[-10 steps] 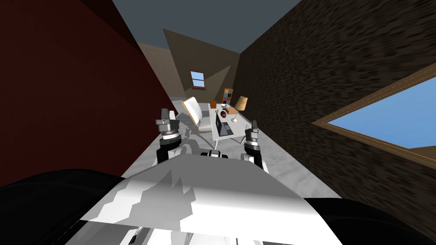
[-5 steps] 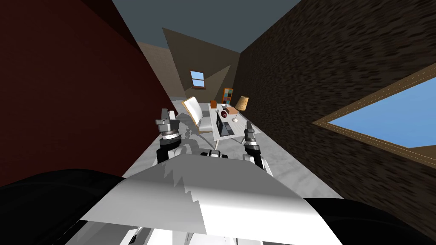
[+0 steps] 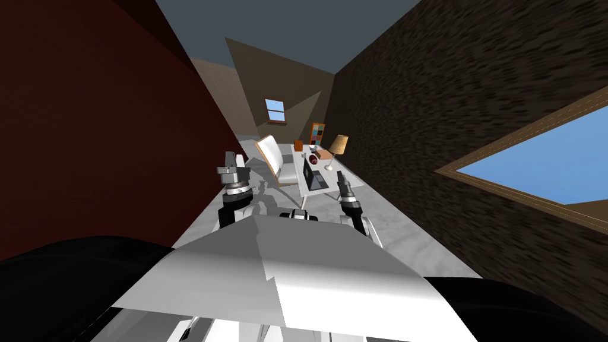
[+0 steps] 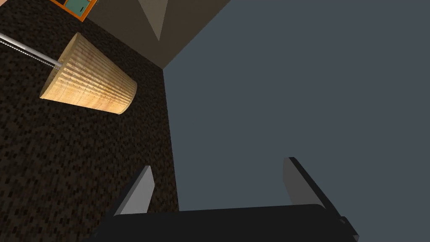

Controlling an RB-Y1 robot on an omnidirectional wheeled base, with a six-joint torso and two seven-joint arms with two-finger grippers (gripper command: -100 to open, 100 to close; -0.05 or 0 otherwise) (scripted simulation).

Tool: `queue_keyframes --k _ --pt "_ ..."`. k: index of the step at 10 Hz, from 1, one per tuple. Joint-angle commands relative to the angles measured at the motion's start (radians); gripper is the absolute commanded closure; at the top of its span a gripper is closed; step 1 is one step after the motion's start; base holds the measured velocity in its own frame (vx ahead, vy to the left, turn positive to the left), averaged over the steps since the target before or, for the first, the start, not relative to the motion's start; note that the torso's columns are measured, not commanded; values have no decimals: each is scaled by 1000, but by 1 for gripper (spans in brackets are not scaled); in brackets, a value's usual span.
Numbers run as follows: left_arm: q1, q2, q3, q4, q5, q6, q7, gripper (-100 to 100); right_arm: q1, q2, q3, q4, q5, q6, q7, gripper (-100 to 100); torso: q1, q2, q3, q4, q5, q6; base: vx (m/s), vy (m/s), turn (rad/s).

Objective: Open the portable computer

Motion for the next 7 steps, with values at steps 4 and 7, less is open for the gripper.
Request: queue_keyframes --k 4,7 --pt "0 0 0 0 0 0 0 0 -27 -20 -17 53 144 7 149 -100 0 -1 0 0 0 0 9 63 -15" --pt "0 0 0 0 0 0 0 0 -40 -26 -24 78 209 10 216 -100 1 1 0 0 0 0 -3 62 -12"
